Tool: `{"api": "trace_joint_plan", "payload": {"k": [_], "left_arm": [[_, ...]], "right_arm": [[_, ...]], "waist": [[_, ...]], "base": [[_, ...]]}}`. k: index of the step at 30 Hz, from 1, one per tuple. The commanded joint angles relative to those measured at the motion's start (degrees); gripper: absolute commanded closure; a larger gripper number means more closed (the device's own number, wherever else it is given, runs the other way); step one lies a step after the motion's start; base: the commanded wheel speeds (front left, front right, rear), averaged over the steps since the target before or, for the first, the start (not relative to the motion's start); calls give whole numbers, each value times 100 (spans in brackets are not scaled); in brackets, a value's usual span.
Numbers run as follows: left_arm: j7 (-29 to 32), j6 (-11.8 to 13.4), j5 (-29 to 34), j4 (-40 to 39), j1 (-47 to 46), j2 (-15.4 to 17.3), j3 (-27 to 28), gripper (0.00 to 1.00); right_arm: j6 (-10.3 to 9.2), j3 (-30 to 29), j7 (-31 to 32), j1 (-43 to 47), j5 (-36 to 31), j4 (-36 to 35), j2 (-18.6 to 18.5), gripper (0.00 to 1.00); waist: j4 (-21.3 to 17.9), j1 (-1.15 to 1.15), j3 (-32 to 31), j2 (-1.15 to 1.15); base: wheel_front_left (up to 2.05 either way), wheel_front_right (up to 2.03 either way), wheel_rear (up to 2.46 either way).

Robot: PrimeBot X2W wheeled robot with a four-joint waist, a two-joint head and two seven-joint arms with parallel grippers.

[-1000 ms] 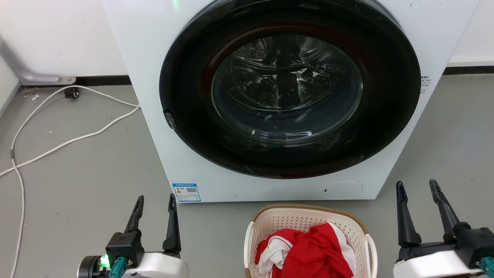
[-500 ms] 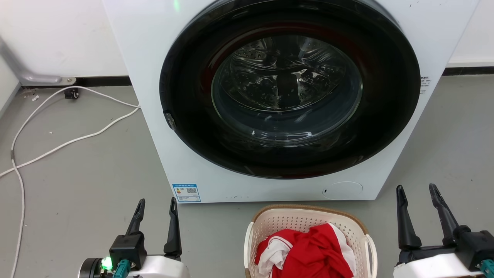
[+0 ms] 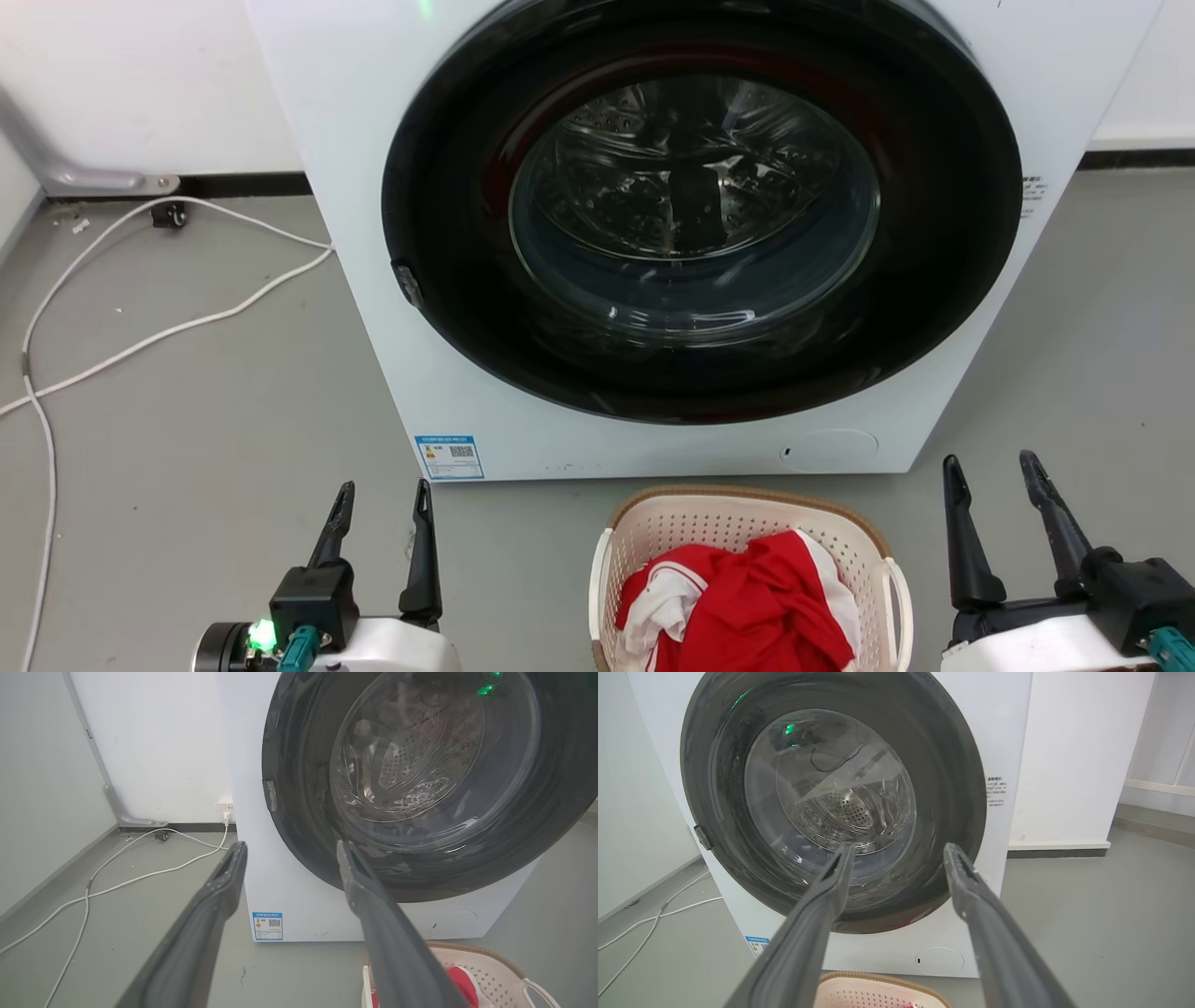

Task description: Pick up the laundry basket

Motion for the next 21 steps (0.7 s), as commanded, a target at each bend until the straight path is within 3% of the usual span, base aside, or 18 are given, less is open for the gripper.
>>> {"api": "trace_joint_plan", "payload": {"k": [1, 10, 21], "left_arm": [[-16, -33, 31, 16, -62, 13, 7, 0], [-15, -297, 67, 590, -666, 11, -274, 0], [-16, -678, -119, 2355, -2055, 11, -821, 0]], "right_arm": [[-2, -9, -11, -19, -34, 27, -23, 0], [-2, -488, -10, -391, -383, 673, -21, 0], [-3, -928, -11, -1556, -1193, 2353, -20, 0]], "waist": [[-17, 0, 34, 0], [-85, 0, 683, 0], [-292, 0, 1883, 0]], "base": [[0, 0, 0], [0, 0, 0], [0, 0, 0]]}}
